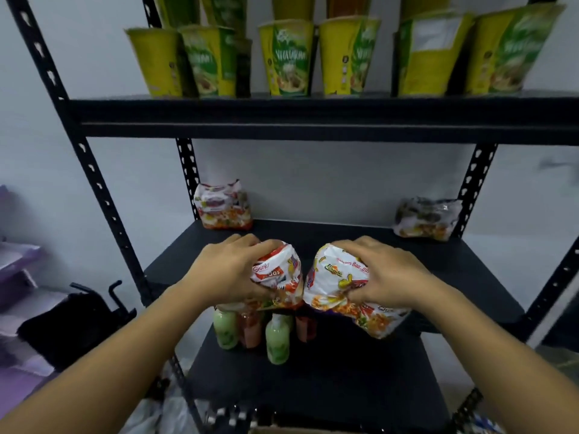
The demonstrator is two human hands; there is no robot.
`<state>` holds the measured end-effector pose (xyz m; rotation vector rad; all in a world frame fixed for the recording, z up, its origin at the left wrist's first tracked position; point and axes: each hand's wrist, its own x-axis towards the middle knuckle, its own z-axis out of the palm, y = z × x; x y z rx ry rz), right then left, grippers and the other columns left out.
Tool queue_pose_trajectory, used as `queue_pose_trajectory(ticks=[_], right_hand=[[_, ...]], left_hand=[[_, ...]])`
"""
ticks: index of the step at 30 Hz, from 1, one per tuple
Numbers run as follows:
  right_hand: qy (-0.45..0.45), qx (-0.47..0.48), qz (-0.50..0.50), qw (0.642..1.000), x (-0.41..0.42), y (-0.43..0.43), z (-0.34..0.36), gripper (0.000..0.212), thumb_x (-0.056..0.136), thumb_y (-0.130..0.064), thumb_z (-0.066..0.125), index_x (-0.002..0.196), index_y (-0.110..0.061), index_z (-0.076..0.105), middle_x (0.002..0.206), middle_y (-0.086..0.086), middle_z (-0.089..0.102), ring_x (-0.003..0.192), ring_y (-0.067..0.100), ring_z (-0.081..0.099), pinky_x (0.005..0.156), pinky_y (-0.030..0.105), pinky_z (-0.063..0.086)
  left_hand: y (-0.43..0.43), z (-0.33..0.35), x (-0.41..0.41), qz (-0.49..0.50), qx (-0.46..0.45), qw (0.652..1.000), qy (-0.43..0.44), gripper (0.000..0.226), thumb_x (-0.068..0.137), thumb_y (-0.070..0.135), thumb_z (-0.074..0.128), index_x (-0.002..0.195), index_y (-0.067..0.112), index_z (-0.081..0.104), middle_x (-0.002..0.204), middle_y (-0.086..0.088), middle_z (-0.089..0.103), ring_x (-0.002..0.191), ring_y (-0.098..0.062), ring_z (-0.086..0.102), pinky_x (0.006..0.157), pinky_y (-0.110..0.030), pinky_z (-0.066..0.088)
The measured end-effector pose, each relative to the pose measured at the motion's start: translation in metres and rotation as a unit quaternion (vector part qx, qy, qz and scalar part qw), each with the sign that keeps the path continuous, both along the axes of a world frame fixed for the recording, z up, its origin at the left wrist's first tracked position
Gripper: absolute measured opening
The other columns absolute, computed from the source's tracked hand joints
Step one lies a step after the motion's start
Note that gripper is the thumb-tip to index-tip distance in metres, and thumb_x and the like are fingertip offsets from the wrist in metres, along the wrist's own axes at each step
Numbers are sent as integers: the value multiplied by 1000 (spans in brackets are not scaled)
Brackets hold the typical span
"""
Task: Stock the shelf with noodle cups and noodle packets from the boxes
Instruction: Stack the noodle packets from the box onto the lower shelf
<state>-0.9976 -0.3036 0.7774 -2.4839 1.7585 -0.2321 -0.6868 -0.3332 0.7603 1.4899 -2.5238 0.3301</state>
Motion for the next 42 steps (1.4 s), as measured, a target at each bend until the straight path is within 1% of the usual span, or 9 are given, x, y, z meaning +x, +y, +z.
queue_pose_trajectory(ticks=[10,17,20,23,26,28,32,37,42], right_hand=[[18,-41,-5,999,30,-72,-4,95,72,-53,77,150,-55,24,136,-20,49,116,12,55,83,34,49],[37,-4,-47,998,54,-113,-26,95,77,-49,77,152,-55,19,145,-15,48,125,15,51,87,35,50],[61,-41,-67,995,64,-118,-39,94,81,-53,73,154,-52,14,153,-12,43,136,21,44,104,45,44],[138,-100,-102,980,73,-112,-43,94,83,-64,65,157,-47,8,163,-4,28,149,29,26,118,61,20],[133,-97,-159,973,83,-99,-55,106,76,-80,60,155,-49,-4,166,0,16,151,38,13,114,72,13],[105,-79,-182,975,88,-95,-66,112,72,-84,60,153,-52,-11,166,0,8,152,42,4,110,77,15],[110,-92,-194,971,89,-99,-80,114,70,-81,66,152,-55,-9,165,-1,12,150,42,7,103,72,32],[126,-127,-195,964,77,-111,-87,109,66,-79,71,153,-54,9,160,-2,29,144,37,27,93,62,43],[123,-131,-221,958,67,-123,-92,109,61,-70,81,150,-51,22,153,-2,38,139,37,34,87,61,45]], left_hand=[[-83,-5,20,-29,-5,999,-13,90,71,76,71,145,55,25,126,12,59,113,-16,58,78,-40,57],[-139,-28,32,-28,45,998,-30,92,77,74,70,150,54,18,141,6,54,122,-22,54,91,-43,52],[-149,-43,30,-17,50,998,-40,97,80,76,65,154,53,7,154,2,46,134,-29,48,106,-52,43],[-148,-44,31,-9,12,998,-62,106,78,83,59,157,49,-2,162,-1,36,142,-31,40,112,-59,33],[-132,-49,38,28,-83,996,-20,107,73,88,56,160,40,18,154,-5,47,138,-33,44,106,-65,35],[-121,-60,38,35,-120,992,32,100,72,90,51,156,40,30,147,-5,53,134,-35,47,101,-67,37],[-122,-82,29,66,-57,995,38,102,67,96,42,155,50,22,153,-5,44,139,-43,39,97,-72,36],[-147,-94,21,65,-71,995,41,110,57,79,79,149,45,31,143,-8,52,128,-43,47,88,-68,43],[-179,-88,4,67,-34,997,34,102,72,75,74,148,51,10,160,-7,32,145,-44,30,103,-74,32]])
